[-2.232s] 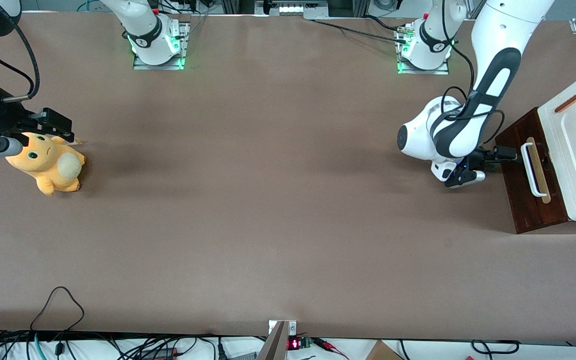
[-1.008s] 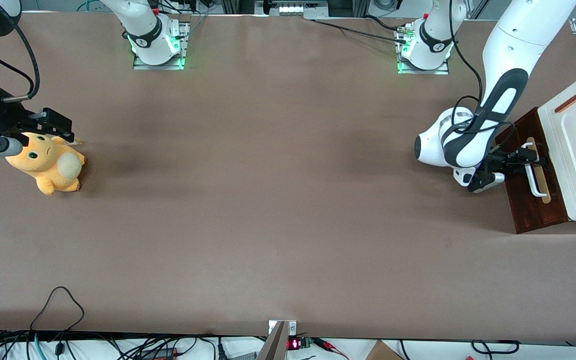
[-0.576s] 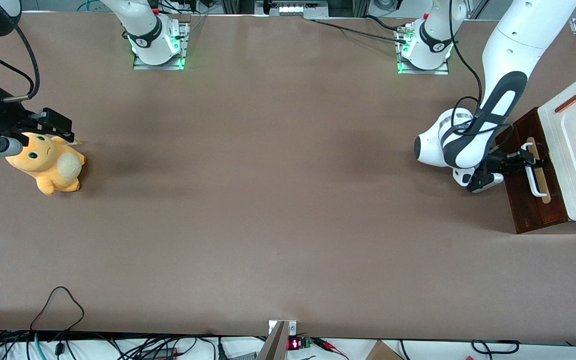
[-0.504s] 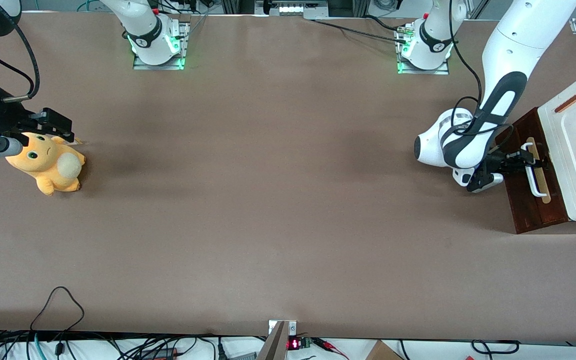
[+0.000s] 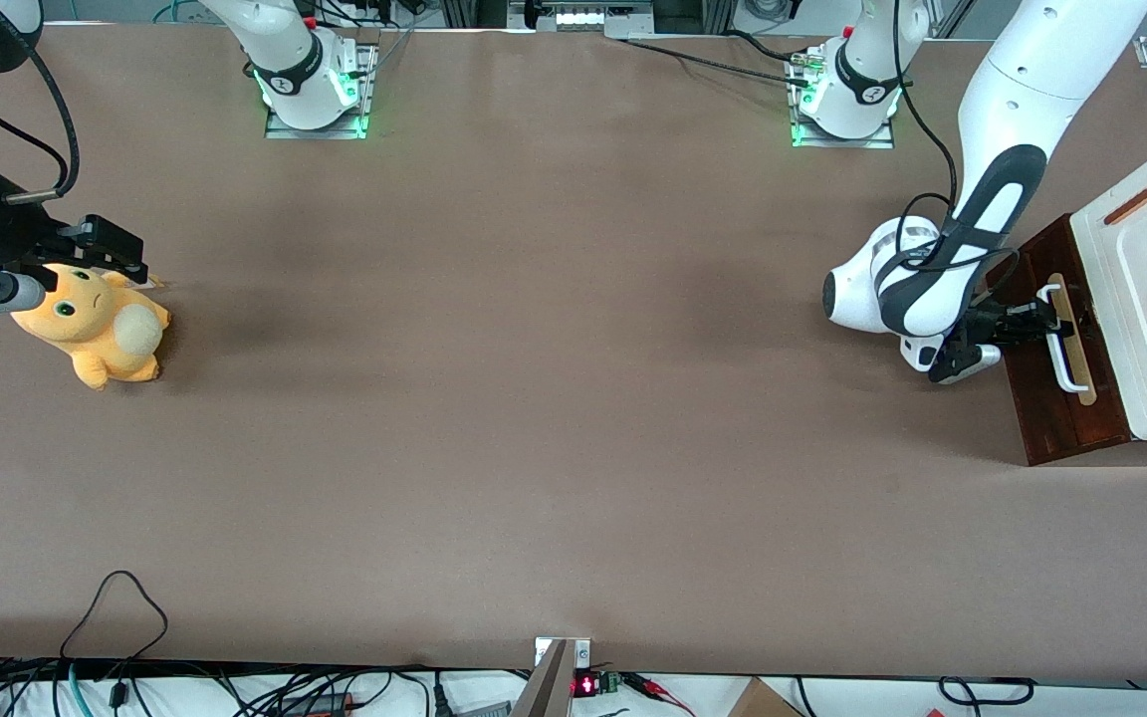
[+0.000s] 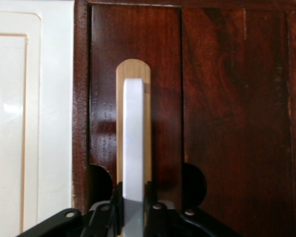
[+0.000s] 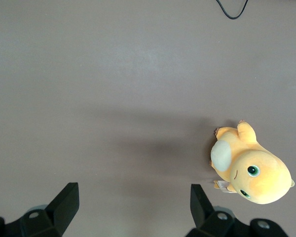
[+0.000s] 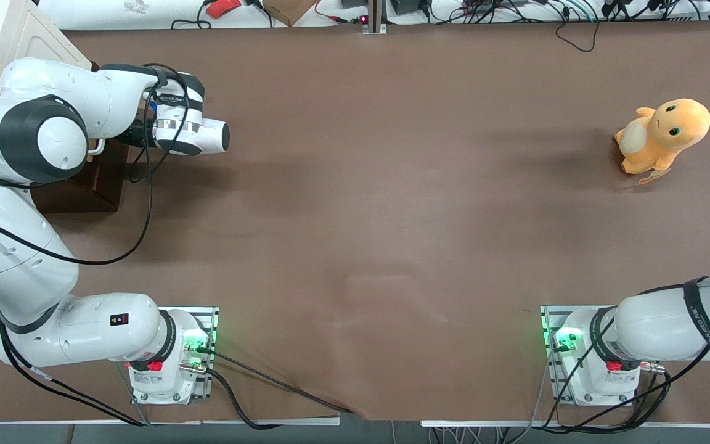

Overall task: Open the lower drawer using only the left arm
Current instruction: 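Pull the handle away from the cabinet with the left gripper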

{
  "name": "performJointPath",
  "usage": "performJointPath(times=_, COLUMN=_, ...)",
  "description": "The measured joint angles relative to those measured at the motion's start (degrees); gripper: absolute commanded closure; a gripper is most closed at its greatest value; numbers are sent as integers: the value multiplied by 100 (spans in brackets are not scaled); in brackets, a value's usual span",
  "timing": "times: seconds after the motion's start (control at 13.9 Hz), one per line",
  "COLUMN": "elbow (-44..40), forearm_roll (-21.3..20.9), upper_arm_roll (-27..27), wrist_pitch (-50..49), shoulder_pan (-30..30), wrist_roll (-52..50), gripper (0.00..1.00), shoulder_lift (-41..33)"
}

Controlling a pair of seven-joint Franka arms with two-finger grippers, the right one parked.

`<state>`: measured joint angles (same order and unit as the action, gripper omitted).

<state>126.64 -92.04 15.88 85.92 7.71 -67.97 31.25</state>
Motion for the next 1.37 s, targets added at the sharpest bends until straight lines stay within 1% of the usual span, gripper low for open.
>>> performJointPath(times=0.14, elbow=0, forearm_roll=0, upper_arm_roll=-1, wrist_pitch=-1, shoulder_pan=0, wrist_roll=4, gripper=89, shoulder_lift=1)
performJointPath(times=0.22, elbow=0, forearm_roll=0, upper_arm_roll=-1, wrist_pitch=-1, shoulder_pan=0, wrist_roll=4, gripper=93, shoulder_lift=1)
performJointPath(times=0.43, elbow=0, forearm_roll=0, upper_arm_roll=-1, wrist_pitch=-1, shoulder_pan=0, wrist_roll=4, gripper=100, shoulder_lift=1)
performJointPath(times=0.65, elbow=0, forearm_roll=0, upper_arm_roll=-1, wrist_pitch=-1, shoulder_pan=-27, wrist_roll=4, gripper=100, shoulder_lift=1)
performJointPath(times=0.86, elbow=31, forearm_roll=40, upper_arm_roll=27, wrist_pitch=-41, shoulder_pan=-243, wrist_roll=-2, gripper=100, shoulder_lift=2)
performJointPath(times=1.08, elbow=40, forearm_roll=225, upper_arm_roll=256, wrist_pitch=-157, shoulder_pan=-593, wrist_roll=-5, gripper=100, shoulder_lift=1)
performJointPath(times=1.3, elbow=4, forearm_roll=365, upper_arm_roll=485, wrist_pitch=-215, shoulder_pan=-810, wrist_roll=-4, gripper=100, shoulder_lift=-13)
performJointPath(times=1.37, elbow=0, forearm_roll=377, upper_arm_roll=524, wrist_pitch=-219, shoulder_pan=-839, wrist_roll=-3, gripper=92, shoulder_lift=-15)
